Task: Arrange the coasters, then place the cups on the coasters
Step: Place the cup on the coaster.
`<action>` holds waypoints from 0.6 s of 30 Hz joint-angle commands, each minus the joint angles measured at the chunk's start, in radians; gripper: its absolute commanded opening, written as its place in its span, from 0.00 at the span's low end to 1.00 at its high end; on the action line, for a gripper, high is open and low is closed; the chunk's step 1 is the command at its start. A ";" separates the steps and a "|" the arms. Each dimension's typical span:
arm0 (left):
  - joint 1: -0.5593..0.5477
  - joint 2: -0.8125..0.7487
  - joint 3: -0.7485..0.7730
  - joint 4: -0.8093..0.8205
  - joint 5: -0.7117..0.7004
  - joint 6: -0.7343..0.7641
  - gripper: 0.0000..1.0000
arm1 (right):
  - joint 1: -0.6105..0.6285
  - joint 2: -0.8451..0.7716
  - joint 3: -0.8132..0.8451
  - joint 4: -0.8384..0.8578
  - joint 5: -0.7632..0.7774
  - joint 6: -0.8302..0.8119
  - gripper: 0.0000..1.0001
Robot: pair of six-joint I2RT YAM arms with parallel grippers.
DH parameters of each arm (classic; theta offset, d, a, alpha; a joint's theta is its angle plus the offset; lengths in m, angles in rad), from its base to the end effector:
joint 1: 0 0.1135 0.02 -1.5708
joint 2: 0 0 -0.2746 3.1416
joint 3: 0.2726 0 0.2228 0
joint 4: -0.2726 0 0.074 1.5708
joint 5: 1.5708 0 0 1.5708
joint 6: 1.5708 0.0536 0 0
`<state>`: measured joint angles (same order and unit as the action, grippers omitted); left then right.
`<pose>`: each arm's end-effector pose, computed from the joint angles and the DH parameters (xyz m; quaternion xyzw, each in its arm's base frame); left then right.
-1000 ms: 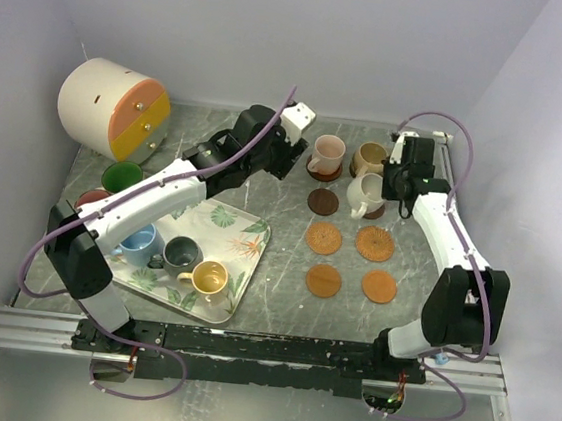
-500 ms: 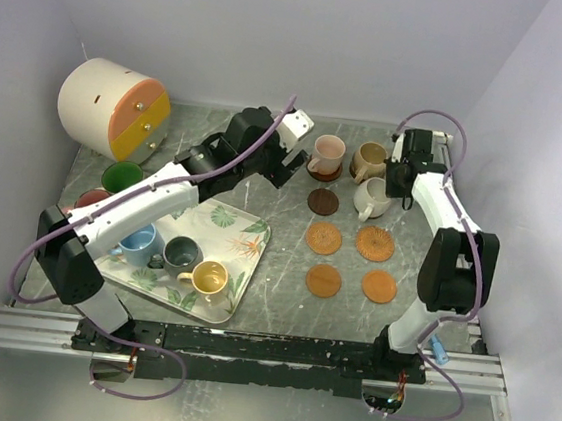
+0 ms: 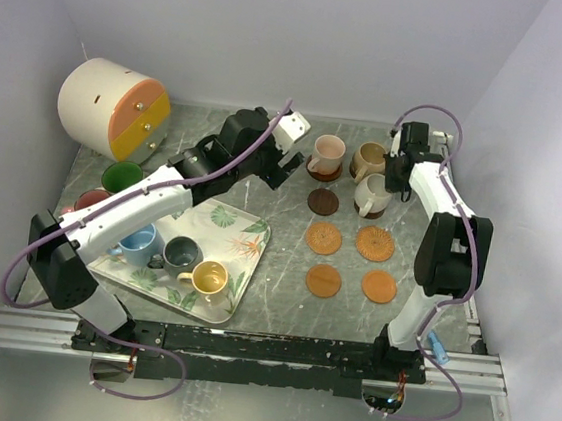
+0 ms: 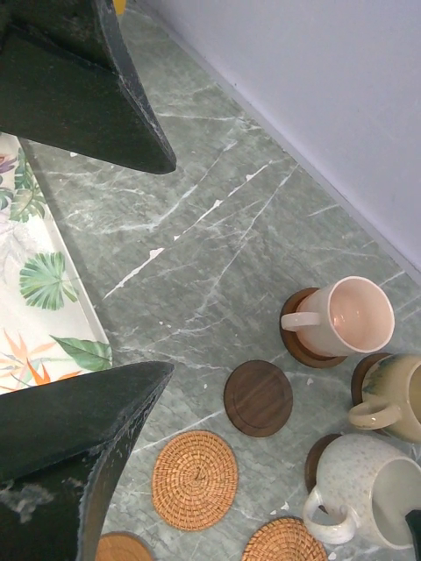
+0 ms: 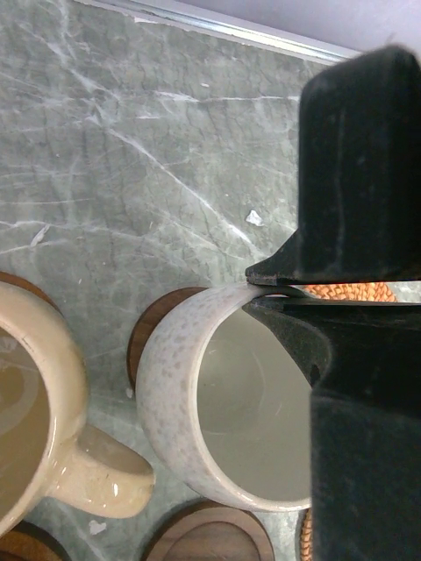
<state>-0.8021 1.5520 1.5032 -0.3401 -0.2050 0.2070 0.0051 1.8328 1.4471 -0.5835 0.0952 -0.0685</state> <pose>0.2505 -0.2434 0.3895 0.3494 0.7507 -0.0813 0.5548 0.3846 -0.0031 0.2486 -0.0210 0.9539 -0.0548 0.2944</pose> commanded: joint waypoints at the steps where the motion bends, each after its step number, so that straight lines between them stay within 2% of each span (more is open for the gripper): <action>1: 0.004 -0.032 -0.019 0.041 0.002 0.012 1.00 | -0.010 0.007 0.048 0.001 0.017 -0.004 0.00; 18: 0.004 -0.048 -0.046 0.045 0.017 0.017 1.00 | -0.010 0.049 0.061 -0.015 0.041 0.003 0.00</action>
<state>-0.8021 1.5372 1.4693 -0.3290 -0.2050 0.2138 0.0025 1.8805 1.4620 -0.6125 0.1280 -0.0685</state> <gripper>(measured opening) 0.995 0.041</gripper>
